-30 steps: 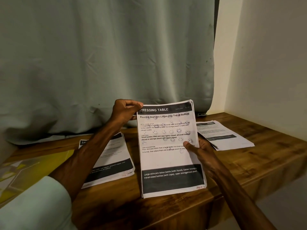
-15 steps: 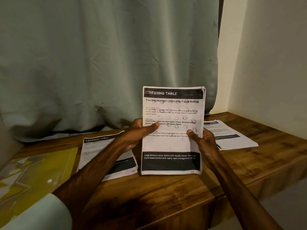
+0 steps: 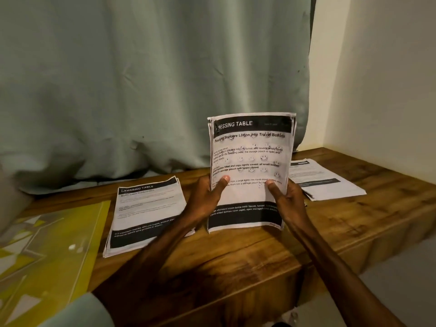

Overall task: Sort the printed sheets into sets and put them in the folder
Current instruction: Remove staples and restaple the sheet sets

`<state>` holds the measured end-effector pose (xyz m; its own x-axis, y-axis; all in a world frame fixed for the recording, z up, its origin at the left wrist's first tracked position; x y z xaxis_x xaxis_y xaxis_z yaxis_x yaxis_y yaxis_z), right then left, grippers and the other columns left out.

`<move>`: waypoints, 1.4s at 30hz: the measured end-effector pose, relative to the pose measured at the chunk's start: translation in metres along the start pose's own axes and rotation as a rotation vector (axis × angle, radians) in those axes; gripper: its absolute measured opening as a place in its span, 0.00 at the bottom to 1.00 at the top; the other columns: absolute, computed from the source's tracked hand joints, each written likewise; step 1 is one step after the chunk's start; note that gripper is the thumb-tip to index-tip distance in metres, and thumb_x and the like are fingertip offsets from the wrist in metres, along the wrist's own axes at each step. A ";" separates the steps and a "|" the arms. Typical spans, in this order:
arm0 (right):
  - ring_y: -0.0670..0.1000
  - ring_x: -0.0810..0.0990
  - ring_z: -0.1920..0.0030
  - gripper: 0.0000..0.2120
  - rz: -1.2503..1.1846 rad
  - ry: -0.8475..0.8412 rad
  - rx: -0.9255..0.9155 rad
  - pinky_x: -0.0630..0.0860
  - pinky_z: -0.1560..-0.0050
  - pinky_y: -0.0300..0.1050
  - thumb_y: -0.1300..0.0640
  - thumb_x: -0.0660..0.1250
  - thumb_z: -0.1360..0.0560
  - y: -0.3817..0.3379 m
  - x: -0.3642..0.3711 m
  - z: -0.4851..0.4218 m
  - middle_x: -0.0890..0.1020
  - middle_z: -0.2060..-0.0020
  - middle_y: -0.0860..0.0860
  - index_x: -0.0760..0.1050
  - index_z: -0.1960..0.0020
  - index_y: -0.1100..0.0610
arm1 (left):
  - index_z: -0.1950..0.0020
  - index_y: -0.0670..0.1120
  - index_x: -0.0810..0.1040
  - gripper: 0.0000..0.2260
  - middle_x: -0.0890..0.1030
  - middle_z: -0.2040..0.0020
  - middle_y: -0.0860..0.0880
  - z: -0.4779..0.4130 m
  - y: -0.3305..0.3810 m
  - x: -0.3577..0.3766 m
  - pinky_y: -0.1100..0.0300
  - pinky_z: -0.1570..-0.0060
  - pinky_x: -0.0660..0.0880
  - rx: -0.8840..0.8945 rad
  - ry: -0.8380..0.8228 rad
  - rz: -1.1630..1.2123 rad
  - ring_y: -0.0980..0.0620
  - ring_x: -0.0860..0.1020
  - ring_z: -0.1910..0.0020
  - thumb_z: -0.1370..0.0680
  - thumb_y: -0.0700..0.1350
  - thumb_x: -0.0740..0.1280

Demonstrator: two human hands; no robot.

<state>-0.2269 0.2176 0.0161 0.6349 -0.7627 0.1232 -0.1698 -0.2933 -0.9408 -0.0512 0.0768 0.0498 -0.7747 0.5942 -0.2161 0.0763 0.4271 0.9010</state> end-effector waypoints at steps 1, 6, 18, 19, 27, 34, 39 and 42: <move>0.49 0.86 0.51 0.14 -0.012 0.004 -0.002 0.84 0.58 0.44 0.51 0.69 0.20 -0.001 0.000 -0.001 0.85 0.49 0.45 0.76 0.36 0.51 | 0.37 0.46 0.80 0.14 0.86 0.46 0.51 -0.001 0.002 -0.001 0.59 0.53 0.83 0.000 0.022 0.010 0.55 0.86 0.50 0.17 0.53 0.65; 0.50 0.87 0.50 0.11 0.002 -0.021 -0.015 0.85 0.55 0.47 0.52 0.68 0.20 0.001 -0.002 0.000 0.86 0.48 0.48 0.77 0.38 0.51 | 0.39 0.49 0.81 0.13 0.86 0.45 0.49 0.005 -0.008 0.003 0.54 0.48 0.83 -0.024 0.045 0.007 0.54 0.85 0.49 0.18 0.54 0.66; 0.54 0.87 0.50 0.13 0.034 -0.312 0.332 0.85 0.55 0.47 0.64 0.71 0.22 0.041 -0.021 0.016 0.87 0.49 0.55 0.79 0.38 0.59 | 0.34 0.42 0.80 0.14 0.83 0.41 0.47 -0.007 -0.043 -0.016 0.65 0.53 0.80 -0.114 0.042 -0.043 0.57 0.83 0.52 0.17 0.47 0.66; 0.55 0.87 0.50 0.15 0.009 -0.336 0.372 0.85 0.57 0.46 0.66 0.72 0.24 0.043 -0.023 0.018 0.87 0.48 0.55 0.79 0.38 0.60 | 0.35 0.43 0.80 0.13 0.84 0.40 0.47 -0.006 -0.051 -0.018 0.61 0.51 0.81 -0.165 0.052 -0.015 0.55 0.84 0.52 0.17 0.47 0.66; 0.58 0.85 0.44 0.23 -0.152 -0.405 0.503 0.85 0.53 0.48 0.76 0.67 0.26 0.053 -0.028 0.024 0.85 0.42 0.60 0.74 0.33 0.62 | 0.34 0.45 0.79 0.14 0.85 0.43 0.45 0.004 -0.079 -0.024 0.42 0.40 0.80 -0.378 0.044 0.228 0.44 0.85 0.46 0.18 0.48 0.68; 0.57 0.85 0.42 0.27 -0.149 -0.466 0.505 0.84 0.49 0.50 0.80 0.65 0.28 0.049 -0.025 0.025 0.84 0.41 0.59 0.74 0.33 0.61 | 0.39 0.49 0.80 0.10 0.86 0.44 0.46 0.002 -0.080 -0.030 0.41 0.41 0.80 -0.353 0.041 0.209 0.44 0.85 0.47 0.19 0.50 0.69; 0.59 0.84 0.41 0.21 -0.156 -0.434 0.451 0.81 0.40 0.60 0.68 0.71 0.25 0.026 -0.008 0.013 0.85 0.42 0.58 0.76 0.34 0.59 | 0.39 0.48 0.81 0.11 0.86 0.44 0.46 0.004 -0.075 -0.027 0.41 0.39 0.79 -0.324 -0.012 0.206 0.44 0.85 0.46 0.19 0.49 0.70; 0.58 0.87 0.48 0.11 -0.052 -0.303 0.314 0.84 0.46 0.56 0.62 0.71 0.22 0.006 0.004 -0.020 0.85 0.42 0.58 0.80 0.39 0.59 | 0.37 0.46 0.80 0.13 0.86 0.44 0.46 0.011 -0.071 -0.016 0.41 0.39 0.79 -0.339 -0.070 0.209 0.44 0.85 0.46 0.20 0.49 0.70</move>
<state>-0.2400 0.2010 0.0174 0.8368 -0.5344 0.1193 0.0766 -0.1016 -0.9919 -0.0371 0.0439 -0.0151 -0.7191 0.6942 -0.0298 0.0070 0.0501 0.9987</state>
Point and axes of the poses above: each hand's wrist, its own z-axis away from the middle knuckle, its own x-axis out of the palm, y = z × x, the point moved 7 cm from there along -z, towards the middle knuckle
